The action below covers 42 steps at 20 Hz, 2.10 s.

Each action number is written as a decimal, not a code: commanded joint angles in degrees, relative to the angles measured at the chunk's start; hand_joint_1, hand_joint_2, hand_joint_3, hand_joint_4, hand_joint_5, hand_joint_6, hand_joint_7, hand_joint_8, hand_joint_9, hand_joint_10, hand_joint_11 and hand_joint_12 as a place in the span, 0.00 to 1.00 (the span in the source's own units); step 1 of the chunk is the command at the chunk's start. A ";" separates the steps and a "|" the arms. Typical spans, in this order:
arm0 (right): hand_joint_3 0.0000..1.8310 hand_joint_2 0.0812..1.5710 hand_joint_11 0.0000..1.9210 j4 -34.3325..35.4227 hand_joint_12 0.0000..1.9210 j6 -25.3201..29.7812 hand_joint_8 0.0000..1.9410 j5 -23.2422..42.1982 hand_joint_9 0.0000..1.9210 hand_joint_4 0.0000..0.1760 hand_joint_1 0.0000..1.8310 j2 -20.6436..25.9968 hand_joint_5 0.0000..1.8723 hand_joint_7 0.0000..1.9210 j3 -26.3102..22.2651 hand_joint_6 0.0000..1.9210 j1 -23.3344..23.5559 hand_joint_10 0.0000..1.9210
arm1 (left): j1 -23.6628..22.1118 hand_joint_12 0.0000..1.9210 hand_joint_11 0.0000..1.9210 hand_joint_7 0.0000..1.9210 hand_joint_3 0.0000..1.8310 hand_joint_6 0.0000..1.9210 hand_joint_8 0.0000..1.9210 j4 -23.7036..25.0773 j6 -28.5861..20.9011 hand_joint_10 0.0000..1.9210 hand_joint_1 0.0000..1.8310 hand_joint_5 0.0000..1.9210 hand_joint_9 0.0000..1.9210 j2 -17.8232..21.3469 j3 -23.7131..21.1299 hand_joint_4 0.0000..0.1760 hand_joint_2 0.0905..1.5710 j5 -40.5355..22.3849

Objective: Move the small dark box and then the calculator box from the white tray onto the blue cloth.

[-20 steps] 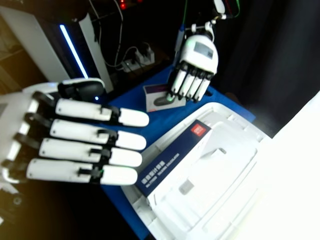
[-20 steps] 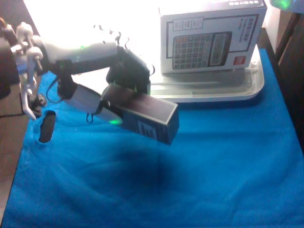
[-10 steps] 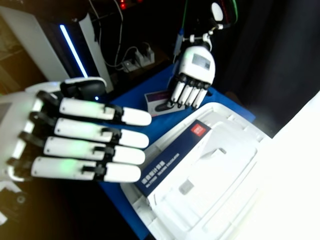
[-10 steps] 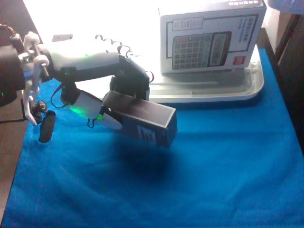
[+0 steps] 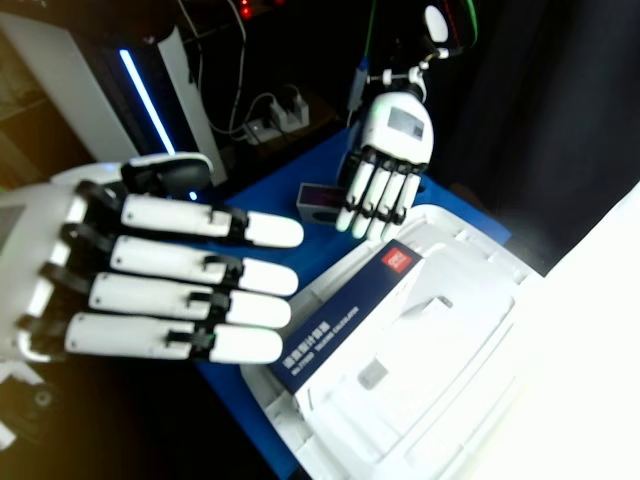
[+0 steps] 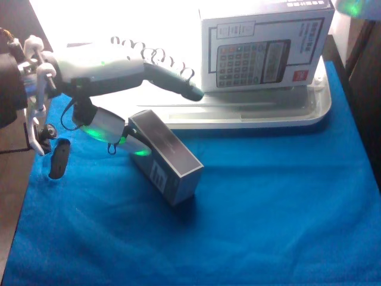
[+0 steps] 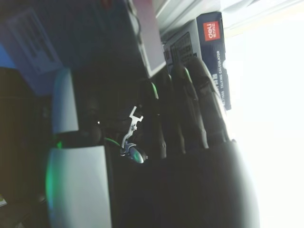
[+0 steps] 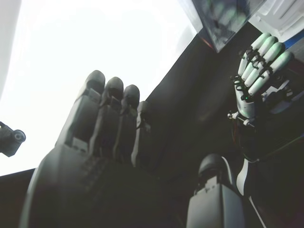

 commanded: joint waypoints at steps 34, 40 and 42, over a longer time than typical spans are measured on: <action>0.00 0.43 0.13 -1.46 0.27 17.79 0.00 -11.44 0.25 0.05 0.49 -18.00 0.23 0.27 24.21 0.00 3.15 0.00 | -1.76 0.69 0.00 0.23 0.01 0.00 0.00 -26.93 14.22 0.00 0.38 0.16 0.27 6.68 -4.46 0.34 0.62 -25.98; 0.00 0.45 0.19 -1.45 0.29 17.79 0.00 -12.55 0.33 0.00 0.54 -19.41 0.32 0.33 24.96 0.00 3.14 0.01 | -1.78 0.39 0.00 0.17 0.00 0.00 0.00 -29.83 15.35 0.00 0.31 0.11 0.17 7.15 -4.58 0.30 0.61 -28.66; 0.00 0.45 0.18 -1.31 0.32 17.80 0.00 -12.70 0.33 0.00 0.55 -20.25 0.33 0.34 25.44 0.00 3.13 0.00 | -1.78 0.35 0.00 0.16 0.00 0.00 0.00 -30.23 15.54 0.00 0.32 0.12 0.15 7.35 -4.71 0.34 0.60 -29.00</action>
